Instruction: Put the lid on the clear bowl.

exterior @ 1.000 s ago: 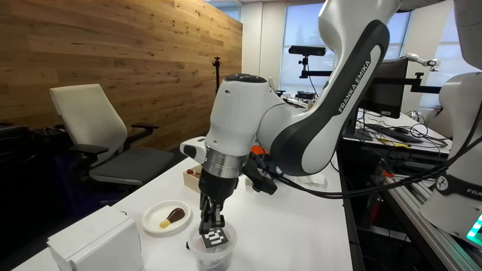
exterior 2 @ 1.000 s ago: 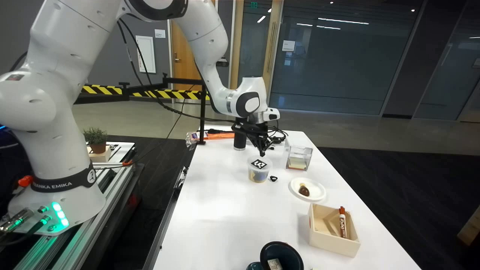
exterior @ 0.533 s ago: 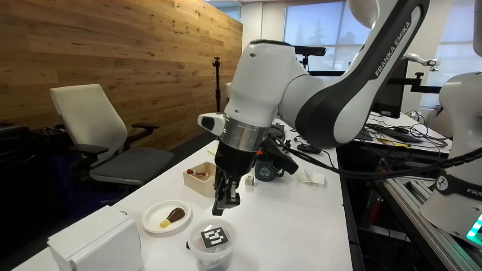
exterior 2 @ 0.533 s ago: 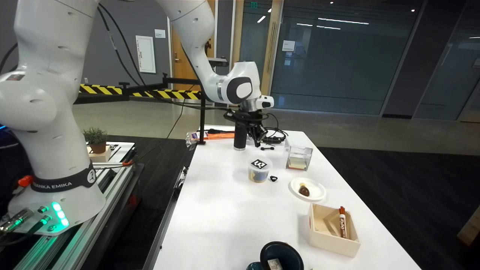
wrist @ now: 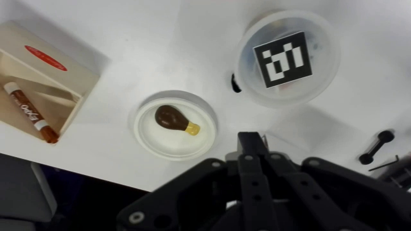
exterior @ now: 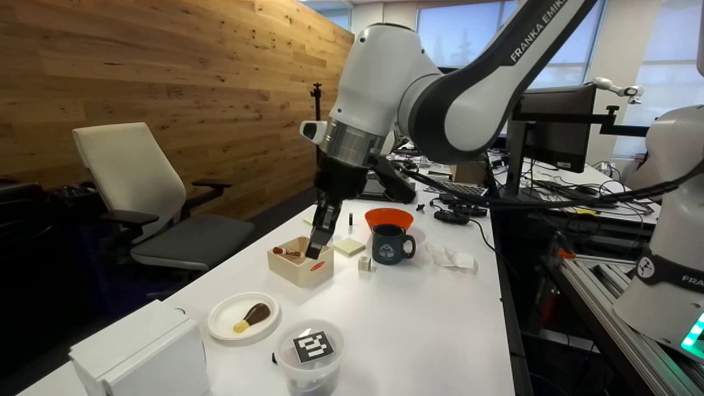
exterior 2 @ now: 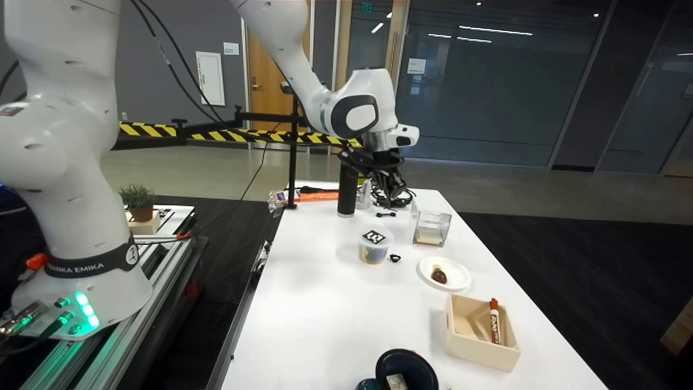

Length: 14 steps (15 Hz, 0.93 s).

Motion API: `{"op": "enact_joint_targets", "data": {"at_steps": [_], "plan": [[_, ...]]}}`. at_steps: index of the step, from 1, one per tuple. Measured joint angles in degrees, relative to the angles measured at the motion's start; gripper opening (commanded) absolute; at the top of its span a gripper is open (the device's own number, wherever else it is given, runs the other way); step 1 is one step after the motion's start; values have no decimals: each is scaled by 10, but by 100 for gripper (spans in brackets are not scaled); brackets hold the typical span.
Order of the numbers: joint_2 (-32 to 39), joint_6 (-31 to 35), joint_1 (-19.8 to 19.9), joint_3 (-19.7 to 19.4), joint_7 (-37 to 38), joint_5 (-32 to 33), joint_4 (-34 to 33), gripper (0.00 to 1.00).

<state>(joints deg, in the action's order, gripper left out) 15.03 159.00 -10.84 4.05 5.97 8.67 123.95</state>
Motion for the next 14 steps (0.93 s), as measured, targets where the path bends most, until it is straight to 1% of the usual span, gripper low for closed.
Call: {"op": "enact_joint_targets", "data": {"at_steps": [3,6,8,14], "plan": [[-18,0,45,-1,-40,-21,-5,0],[-31,0,73,-2,-71,-28,-21,0],[-39,0,76,-2,-77,-28,-32,0],[-75,1,69,-1,-73,-28,-44,0]]}}
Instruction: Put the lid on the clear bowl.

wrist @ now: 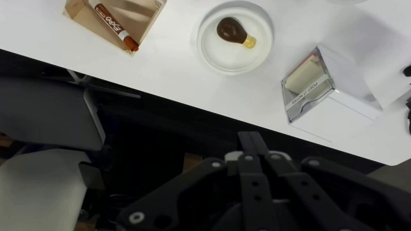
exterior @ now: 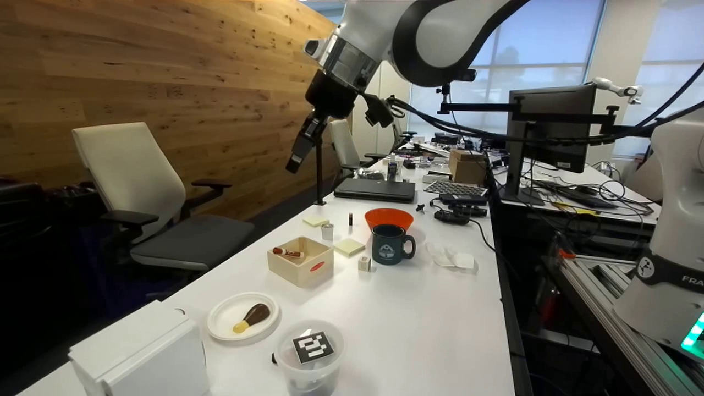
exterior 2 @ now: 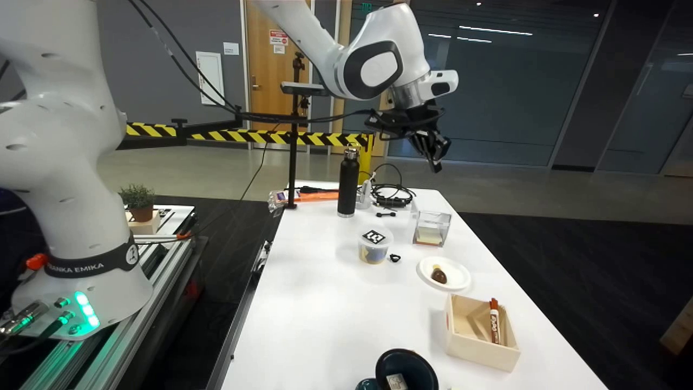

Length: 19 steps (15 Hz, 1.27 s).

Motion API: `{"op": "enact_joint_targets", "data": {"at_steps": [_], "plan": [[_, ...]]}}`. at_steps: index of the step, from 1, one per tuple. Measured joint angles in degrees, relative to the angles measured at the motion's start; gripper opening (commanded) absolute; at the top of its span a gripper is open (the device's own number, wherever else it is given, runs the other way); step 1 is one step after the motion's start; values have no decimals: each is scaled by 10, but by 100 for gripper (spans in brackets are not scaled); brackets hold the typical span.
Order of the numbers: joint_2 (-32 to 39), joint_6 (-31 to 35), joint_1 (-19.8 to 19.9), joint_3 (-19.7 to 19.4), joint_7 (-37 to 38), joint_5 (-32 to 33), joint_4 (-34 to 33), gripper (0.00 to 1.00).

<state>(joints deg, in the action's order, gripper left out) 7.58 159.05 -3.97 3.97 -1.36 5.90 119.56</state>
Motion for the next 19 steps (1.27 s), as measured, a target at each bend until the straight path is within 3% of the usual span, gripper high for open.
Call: {"op": "enact_joint_targets", "data": {"at_steps": [8,9,10,13,19], "plan": [[-24,4,1,-7,11,0,0,0],[-25,5,2,-8,11,0,0,24],[-25,5,2,-8,11,0,0,2],[-25,5,1,-7,11,-2,1,23],[-25,5,1,-7,11,-3,1,25]]}}
